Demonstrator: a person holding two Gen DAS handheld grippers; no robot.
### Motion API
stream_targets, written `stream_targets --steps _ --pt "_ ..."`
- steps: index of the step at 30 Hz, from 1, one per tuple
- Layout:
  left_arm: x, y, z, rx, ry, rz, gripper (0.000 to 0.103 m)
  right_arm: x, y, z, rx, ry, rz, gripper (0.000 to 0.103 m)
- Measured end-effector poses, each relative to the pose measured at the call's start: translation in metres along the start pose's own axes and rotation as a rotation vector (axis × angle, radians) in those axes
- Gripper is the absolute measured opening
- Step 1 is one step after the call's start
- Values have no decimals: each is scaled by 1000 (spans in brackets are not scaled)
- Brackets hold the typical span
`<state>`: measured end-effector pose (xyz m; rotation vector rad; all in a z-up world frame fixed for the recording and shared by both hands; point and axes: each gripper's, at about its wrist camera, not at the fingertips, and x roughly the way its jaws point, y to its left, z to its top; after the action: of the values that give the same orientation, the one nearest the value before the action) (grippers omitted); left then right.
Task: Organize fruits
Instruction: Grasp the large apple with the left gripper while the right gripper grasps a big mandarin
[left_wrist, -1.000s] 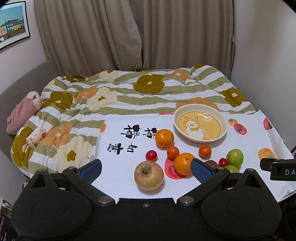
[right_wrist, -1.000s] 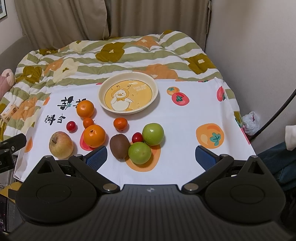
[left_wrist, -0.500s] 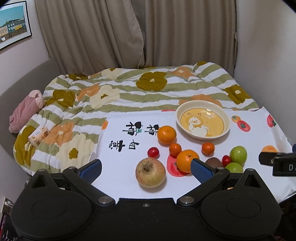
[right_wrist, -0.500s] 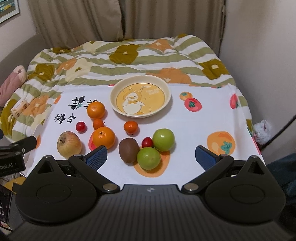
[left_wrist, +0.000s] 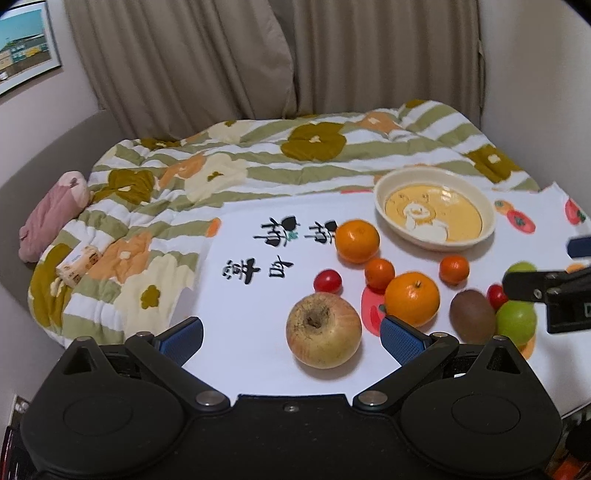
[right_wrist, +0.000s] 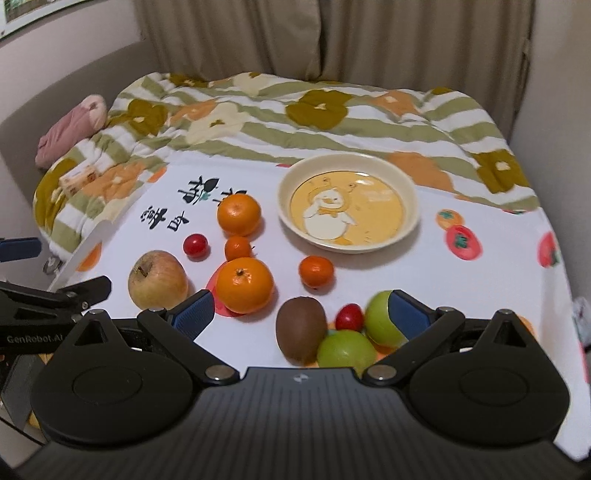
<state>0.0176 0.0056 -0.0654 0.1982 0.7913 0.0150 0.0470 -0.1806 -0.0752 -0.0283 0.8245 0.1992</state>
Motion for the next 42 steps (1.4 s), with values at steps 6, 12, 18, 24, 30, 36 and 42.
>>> stream_targets --steps 6,12,18,24,30,36,42 --pt "38 -2 -10 53 13 -49 103 35 6 -4 -36 -4 22 103" --pt "71 -9 -16 127 19 -75 98 67 18 -7 -86 6 39 103" --pt "94 -9 -22 160 30 -111 95 95 31 -1 -108 28 47 103" --pt "106 -13 -22 184 37 -133 88 114 40 4 -123 59 81 103" --pt "110 -14 -21 198 45 -161 80 126 47 4 -128 87 90 103" --pt "111 -18 -22 221 40 -150 80 137 51 5 -136 117 83 96" --pt "110 -15 -22 203 42 -167 79 143 52 5 -138 145 81 79"
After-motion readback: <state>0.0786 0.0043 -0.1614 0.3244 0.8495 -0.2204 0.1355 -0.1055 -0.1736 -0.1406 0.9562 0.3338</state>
